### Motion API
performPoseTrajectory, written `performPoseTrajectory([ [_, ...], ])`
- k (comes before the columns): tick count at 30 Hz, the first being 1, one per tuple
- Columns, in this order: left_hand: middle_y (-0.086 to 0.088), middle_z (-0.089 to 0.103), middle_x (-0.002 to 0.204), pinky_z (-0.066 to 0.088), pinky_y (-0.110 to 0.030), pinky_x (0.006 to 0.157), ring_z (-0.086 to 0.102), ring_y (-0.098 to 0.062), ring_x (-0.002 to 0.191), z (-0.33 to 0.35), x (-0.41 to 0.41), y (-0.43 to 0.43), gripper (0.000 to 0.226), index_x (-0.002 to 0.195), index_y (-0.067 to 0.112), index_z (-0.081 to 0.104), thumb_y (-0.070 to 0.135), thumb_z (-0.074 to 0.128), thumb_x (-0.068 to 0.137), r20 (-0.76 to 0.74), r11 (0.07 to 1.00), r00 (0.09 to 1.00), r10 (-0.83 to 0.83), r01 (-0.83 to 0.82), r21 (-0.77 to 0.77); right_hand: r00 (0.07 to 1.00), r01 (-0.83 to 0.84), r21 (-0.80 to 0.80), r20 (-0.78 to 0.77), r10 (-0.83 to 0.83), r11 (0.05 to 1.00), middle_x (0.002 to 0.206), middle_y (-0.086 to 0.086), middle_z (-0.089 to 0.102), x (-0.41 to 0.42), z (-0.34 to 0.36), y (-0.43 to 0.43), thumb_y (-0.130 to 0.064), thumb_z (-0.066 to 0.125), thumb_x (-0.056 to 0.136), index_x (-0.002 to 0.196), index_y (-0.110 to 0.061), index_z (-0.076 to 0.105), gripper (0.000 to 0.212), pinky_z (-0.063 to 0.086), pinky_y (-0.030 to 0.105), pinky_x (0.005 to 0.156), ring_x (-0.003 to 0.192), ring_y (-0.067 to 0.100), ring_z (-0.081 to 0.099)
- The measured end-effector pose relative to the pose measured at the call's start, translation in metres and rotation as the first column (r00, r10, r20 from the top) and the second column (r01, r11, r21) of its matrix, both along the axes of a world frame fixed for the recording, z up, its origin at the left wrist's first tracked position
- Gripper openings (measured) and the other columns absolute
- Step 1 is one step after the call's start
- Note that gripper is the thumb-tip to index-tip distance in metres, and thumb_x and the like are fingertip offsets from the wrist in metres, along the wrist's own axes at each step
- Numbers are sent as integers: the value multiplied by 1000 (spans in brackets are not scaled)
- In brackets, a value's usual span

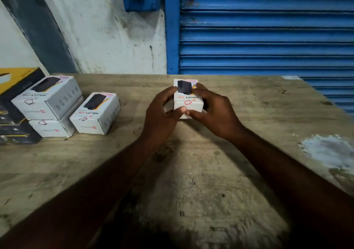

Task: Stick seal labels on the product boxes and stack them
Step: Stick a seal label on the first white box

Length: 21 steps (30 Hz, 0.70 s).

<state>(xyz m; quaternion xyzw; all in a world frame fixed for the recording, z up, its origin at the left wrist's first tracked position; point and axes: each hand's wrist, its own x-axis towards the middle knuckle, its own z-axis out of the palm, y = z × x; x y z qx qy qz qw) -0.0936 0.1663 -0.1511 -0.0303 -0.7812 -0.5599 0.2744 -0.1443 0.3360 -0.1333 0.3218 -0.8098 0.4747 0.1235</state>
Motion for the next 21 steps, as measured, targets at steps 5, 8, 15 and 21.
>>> performPoseTrajectory([
  [5, 4, 61, 138, 46, -44, 109, 56, -10, 128, -8, 9, 10, 60, 138, 19, 58, 31, 70, 80, -55, 997, 996, 73, -72, 19, 999, 27, -140, 31, -23, 990, 128, -11, 65, 16, -5, -3, -11, 85, 78, 131, -13, 67, 56, 54, 19, 94, 110, -1, 65],
  [8, 4, 62, 136, 47, -45, 108, 57, -10, 127, -6, 10, 11, 56, 136, 23, 58, 26, 70, 82, -71, 997, 994, 78, -76, 31, 999, 35, -184, 27, -30, 982, 135, -8, 64, 17, -6, -3, -14, 85, 78, 129, -12, 67, 54, 54, 32, 101, 119, 6, 64],
  [15, 6, 64, 130, 50, -44, 104, 60, -13, 122, 2, 16, 9, 45, 122, 40, 60, 21, 73, 83, -169, 998, 983, 65, -64, 16, 999, 17, -290, -24, -25, 957, 139, -5, 60, 21, 0, 3, -9, 86, 78, 124, -10, 69, 49, 54, 37, 104, 128, 9, 60],
  [21, 11, 65, 125, 50, -45, 102, 61, -13, 120, 7, 19, 2, 35, 116, 25, 68, 24, 75, 82, -218, 985, 976, 15, -51, -162, 995, -6, -230, -97, -17, 973, 138, -8, 60, 20, -7, 12, -13, 84, 80, 122, -14, 71, 45, 55, 40, 101, 131, 9, 58],
])
